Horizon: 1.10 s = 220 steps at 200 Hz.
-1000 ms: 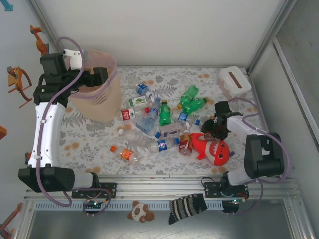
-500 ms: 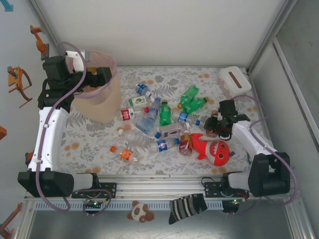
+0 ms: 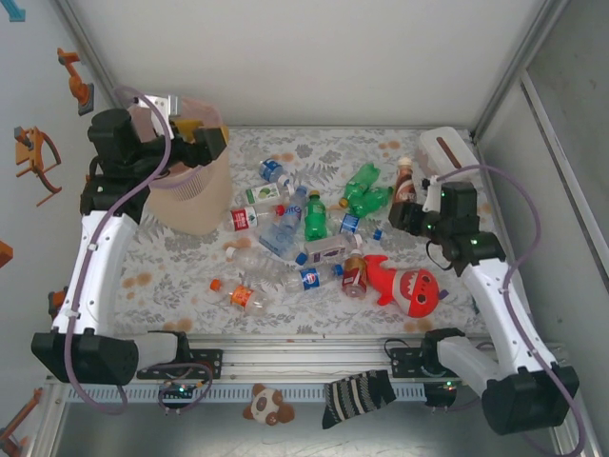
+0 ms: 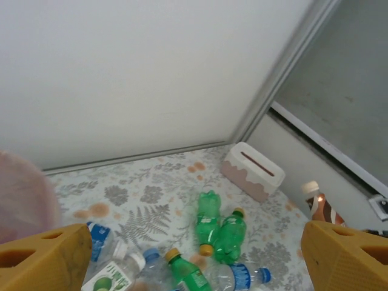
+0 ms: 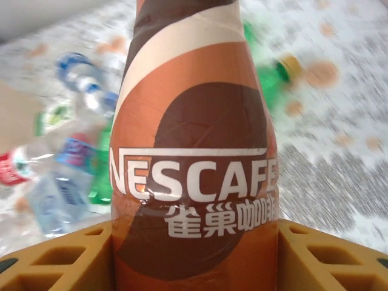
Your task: Put the plastic bottles in the bin
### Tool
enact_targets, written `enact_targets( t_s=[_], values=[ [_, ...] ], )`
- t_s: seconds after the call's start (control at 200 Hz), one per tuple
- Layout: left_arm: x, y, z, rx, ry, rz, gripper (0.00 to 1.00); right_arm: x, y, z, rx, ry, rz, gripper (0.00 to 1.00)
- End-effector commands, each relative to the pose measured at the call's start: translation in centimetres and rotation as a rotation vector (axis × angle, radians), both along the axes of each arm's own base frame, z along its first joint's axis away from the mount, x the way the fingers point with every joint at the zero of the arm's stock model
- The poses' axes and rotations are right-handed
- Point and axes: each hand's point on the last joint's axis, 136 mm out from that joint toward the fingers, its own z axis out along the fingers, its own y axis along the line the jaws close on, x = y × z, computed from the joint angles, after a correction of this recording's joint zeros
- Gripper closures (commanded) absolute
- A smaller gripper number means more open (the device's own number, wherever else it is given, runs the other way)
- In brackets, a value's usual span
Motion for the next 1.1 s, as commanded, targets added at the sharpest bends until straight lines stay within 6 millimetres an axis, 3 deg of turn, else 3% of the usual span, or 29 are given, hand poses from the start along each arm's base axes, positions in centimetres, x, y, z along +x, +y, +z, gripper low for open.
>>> enact_targets(
  t_s=[0.0, 0.31, 0.556, 0.756, 1.097],
  values=[
    [-2.3, -2.0, 2.4, -0.038, -0.098, -0.108, 0.11, -0.9, 3.6, 6.6, 0.066, -0.257, 0.224, 0.41],
    [-6.9, -8.4, 3.4, -0.039, -0.189, -0.393, 0.11, -4.6, 9.4, 14.4, 0.179, -0.563, 0.542, 0.45],
    [-11.3, -12.6, 5.2, -0.105, -0.306, -0.611, 0.07, -7.2, 12.4, 17.9, 0.232, -0.657, 0.694, 0.45],
    [-12.4, -15.0, 5.8, -0.141, -0.301, -0.655, 0.05, -8.9, 14.2, 19.3, 0.248, -0.704, 0.782, 0.46],
    [-13.8, -18.2, 5.8, -0.164, -0.294, -0.753, 0.04, -9.5, 16.0, 20.0, 0.256, -0.724, 0.83, 0.46]
  ],
)
